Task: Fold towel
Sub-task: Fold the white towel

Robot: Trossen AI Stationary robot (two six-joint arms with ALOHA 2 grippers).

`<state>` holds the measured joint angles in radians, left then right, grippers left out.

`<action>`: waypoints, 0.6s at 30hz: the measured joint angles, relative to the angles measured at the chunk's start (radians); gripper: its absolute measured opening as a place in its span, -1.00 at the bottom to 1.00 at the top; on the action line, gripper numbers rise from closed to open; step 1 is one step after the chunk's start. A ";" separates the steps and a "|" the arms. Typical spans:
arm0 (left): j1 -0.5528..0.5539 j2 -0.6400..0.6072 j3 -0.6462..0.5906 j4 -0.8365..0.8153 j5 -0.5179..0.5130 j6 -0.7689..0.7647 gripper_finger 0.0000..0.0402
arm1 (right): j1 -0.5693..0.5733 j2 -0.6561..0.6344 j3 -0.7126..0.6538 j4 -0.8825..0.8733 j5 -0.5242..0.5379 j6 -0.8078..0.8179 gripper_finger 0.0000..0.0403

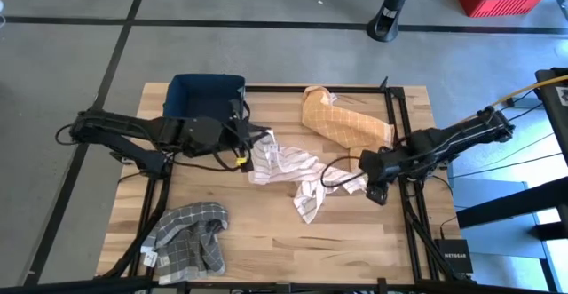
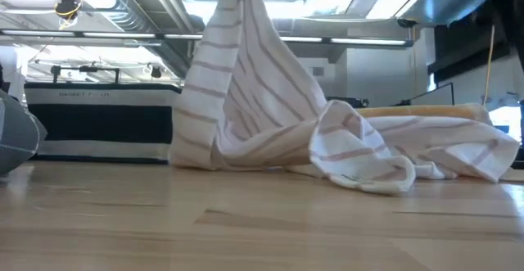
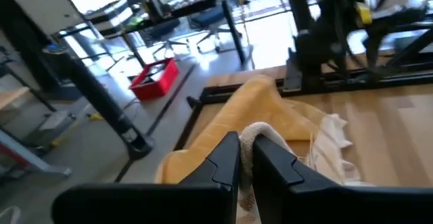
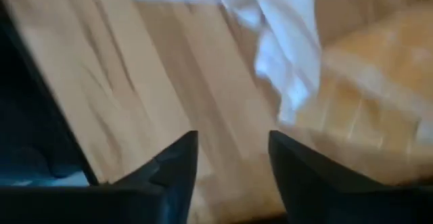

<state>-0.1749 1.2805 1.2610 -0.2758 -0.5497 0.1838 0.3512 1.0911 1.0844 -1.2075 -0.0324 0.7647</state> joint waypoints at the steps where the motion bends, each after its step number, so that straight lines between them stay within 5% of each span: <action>1: 0.000 0.010 0.000 0.004 0.020 -0.008 -0.89 | 0.000 -0.001 0.018 0.050 0.071 -0.060 0.00; 6: -0.001 0.073 0.000 0.034 0.080 -0.052 -0.89 | 0.001 0.004 -0.010 0.529 0.421 -0.410 0.07; 12: 0.006 0.151 -0.001 0.034 0.070 -0.101 -0.89 | 0.000 0.106 -0.097 1.156 0.496 -0.722 0.03; 18: 0.001 0.174 -0.001 0.077 0.046 -0.127 -0.89 | -0.037 0.262 -0.099 1.380 0.631 -0.772 -0.01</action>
<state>-0.1741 1.4540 1.2598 -0.1986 -0.5041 0.0566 0.3142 1.3533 0.9852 0.1727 0.5987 -0.0068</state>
